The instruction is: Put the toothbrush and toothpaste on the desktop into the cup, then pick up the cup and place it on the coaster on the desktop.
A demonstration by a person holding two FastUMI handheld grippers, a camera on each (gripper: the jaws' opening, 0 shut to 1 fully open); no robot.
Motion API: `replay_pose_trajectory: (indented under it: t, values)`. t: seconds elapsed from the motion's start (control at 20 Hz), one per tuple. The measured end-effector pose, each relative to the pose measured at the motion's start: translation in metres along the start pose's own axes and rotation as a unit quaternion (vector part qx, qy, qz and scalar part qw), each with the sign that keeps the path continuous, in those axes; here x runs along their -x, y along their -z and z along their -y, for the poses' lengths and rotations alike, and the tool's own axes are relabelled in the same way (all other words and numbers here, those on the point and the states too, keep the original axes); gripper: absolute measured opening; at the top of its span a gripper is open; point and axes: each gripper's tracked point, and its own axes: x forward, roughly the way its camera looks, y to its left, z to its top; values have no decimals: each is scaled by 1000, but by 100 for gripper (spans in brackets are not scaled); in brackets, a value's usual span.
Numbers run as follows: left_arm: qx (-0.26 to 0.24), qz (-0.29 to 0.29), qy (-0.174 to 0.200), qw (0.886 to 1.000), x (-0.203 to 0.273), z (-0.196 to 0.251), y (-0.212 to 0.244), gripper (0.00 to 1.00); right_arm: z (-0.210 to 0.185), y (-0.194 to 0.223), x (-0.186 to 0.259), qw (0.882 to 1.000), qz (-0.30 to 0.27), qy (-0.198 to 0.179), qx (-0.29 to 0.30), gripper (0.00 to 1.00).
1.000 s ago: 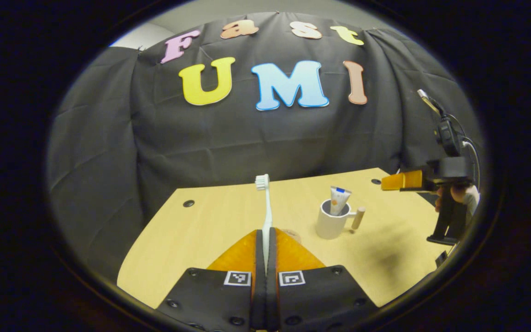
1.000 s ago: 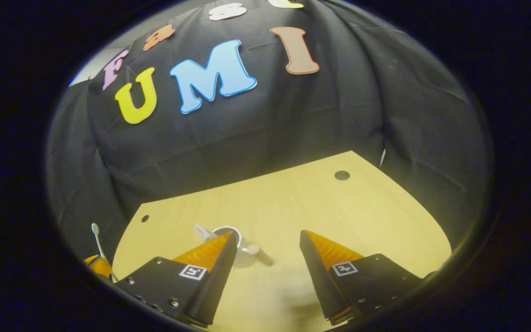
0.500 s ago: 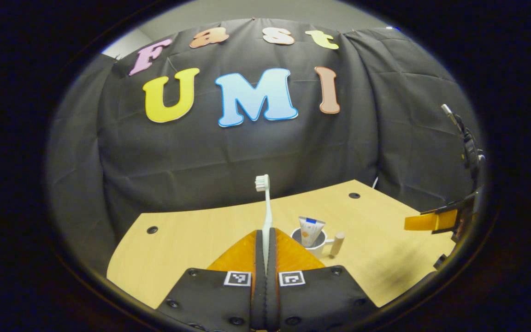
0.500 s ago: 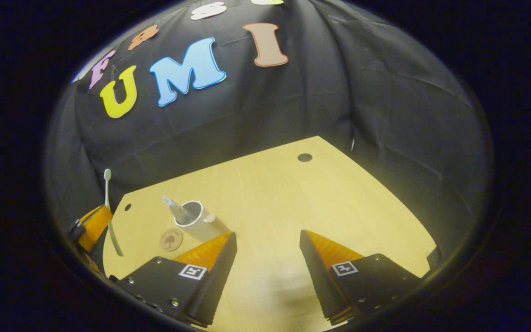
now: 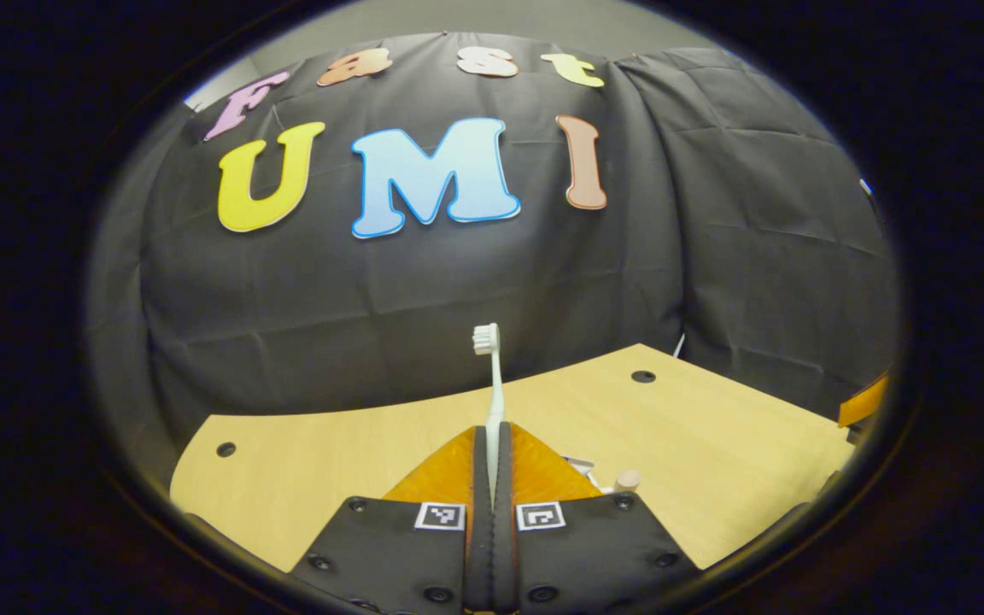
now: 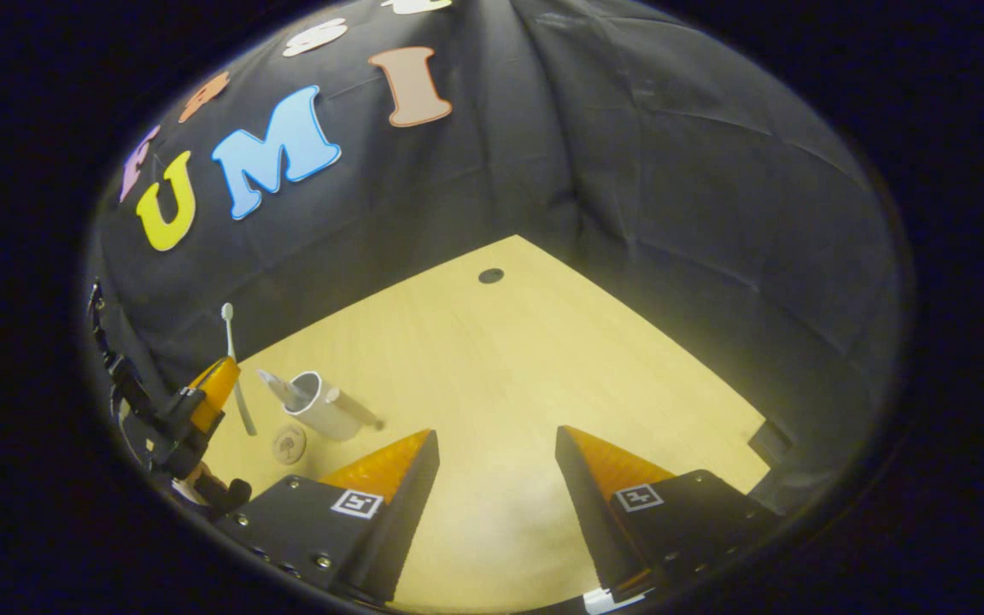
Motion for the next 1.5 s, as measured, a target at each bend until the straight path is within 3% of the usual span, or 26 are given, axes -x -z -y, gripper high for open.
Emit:
replay_pose_trajectory:
  t: [0.05,0.45,0.65,1.15,1.5]
  values:
    - [2,-1,3,1000,-6,3,4,8,10,2,3,1000,-3,11,-6,83]
    - [21,-2,23,999,-40,20,18,8,48,13,10,997,-32,65,-6,83]
    - [30,15,14,999,-54,19,20,8,29,25,8,997,-57,41,-20,83]
    - [32,30,18,999,-64,20,28,8,7,51,4,994,-101,26,-10,83]
    - [5,74,31,997,-78,15,8,8,-5,63,-1,992,-124,20,-4,83]
